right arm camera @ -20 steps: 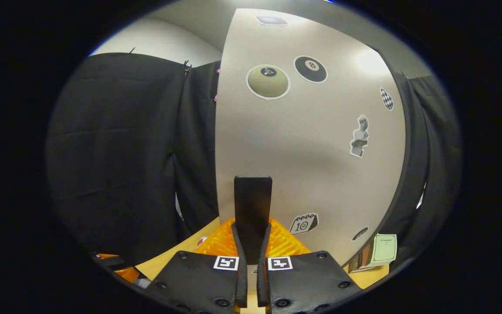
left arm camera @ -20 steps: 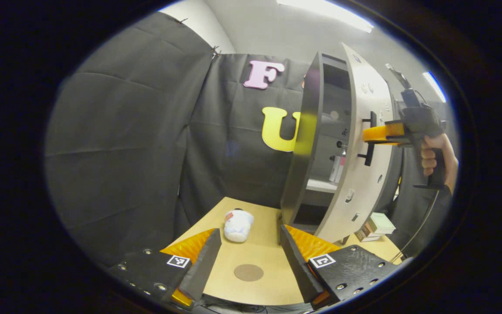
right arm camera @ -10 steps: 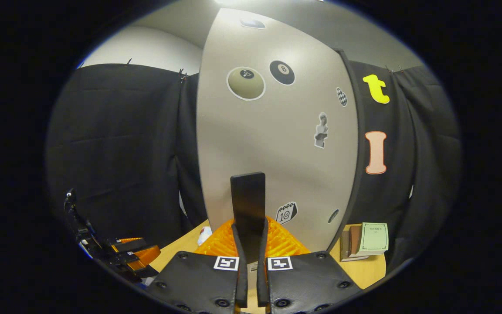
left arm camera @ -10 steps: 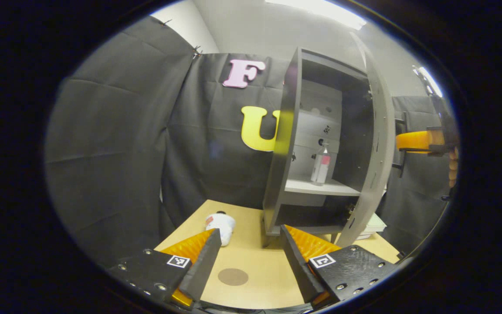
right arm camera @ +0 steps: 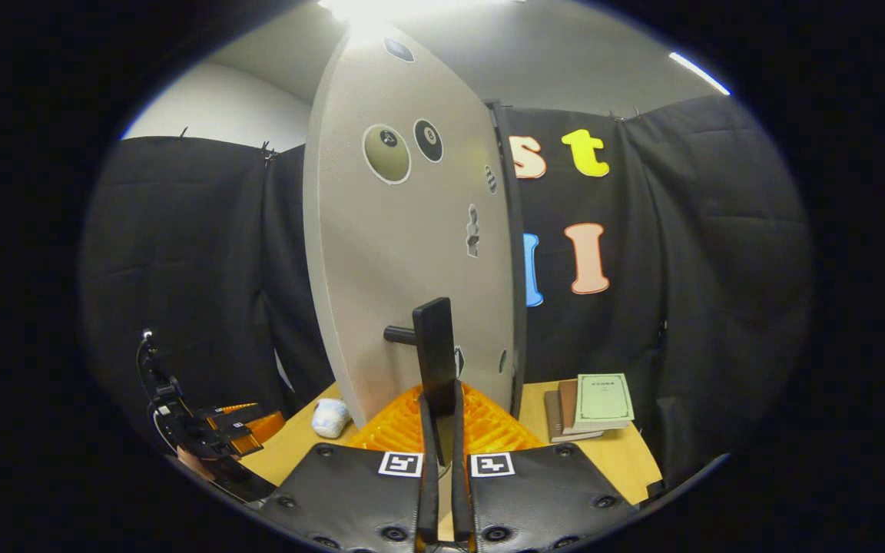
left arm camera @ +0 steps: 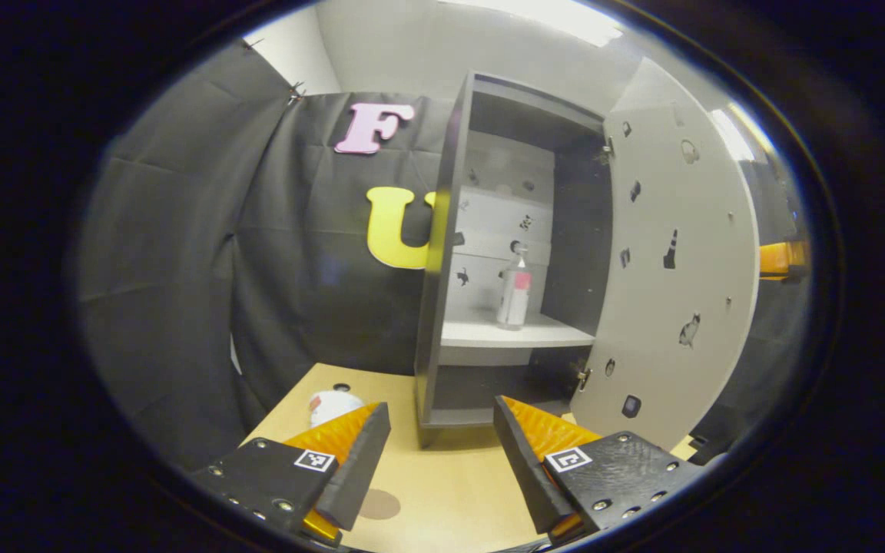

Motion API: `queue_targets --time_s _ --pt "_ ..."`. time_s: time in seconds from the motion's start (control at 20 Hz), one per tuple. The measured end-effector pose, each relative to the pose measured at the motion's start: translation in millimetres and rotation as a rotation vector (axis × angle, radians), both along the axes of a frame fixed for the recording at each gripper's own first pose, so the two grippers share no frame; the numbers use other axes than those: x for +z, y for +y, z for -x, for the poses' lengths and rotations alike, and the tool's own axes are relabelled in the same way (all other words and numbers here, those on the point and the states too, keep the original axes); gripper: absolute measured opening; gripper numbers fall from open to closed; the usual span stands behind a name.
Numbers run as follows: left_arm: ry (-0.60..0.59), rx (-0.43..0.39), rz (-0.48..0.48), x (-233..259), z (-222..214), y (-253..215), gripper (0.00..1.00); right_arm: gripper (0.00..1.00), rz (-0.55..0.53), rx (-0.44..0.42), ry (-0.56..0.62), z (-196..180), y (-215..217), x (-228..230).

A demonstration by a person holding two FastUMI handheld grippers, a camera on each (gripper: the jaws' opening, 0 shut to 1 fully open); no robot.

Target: Open the cabinet door with the right hand, grasp the bottle in the cabinet with the left hand and place it on the coaster, then close the cabinet door with the right hand.

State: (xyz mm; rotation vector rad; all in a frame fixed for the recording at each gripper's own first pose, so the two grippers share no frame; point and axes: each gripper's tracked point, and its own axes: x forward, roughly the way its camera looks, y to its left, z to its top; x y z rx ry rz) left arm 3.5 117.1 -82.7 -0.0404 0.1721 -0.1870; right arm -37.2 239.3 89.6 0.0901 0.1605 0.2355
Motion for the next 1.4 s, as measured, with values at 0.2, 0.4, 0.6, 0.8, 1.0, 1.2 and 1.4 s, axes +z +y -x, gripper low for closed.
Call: queue_targets --time_s 0.2,0.4,0.6,0.8,1.0,1.2,1.4 --pt "0.000 -0.064 0.024 -7 -20 -28 0.84 0.07 0.044 -0.086 0.010 -1 -38 -2" --pt "-0.011 -0.100 0.012 1 -48 -54 0.84 0.07 -0.008 -0.118 0.012 -2 -71 -3" --pt "-0.022 -0.123 -0.006 16 -81 -79 0.84 0.07 -0.063 -0.159 0.013 -6 -98 -6" --pt "-0.010 -0.131 -0.023 23 -117 -99 0.82 0.06 -0.116 -0.076 0.006 -8 -103 -9" --pt "-0.010 -0.126 -0.021 31 -145 -121 0.82 0.06 -0.037 -0.046 0.098 26 -116 -16" --pt "-0.025 -0.094 -0.016 28 -162 -131 0.82 0.05 -0.048 -0.044 0.201 37 -147 -4" --pt "-0.005 -0.105 -0.011 21 -177 -144 0.82 0.02 -0.118 -0.068 0.156 18 -185 9"
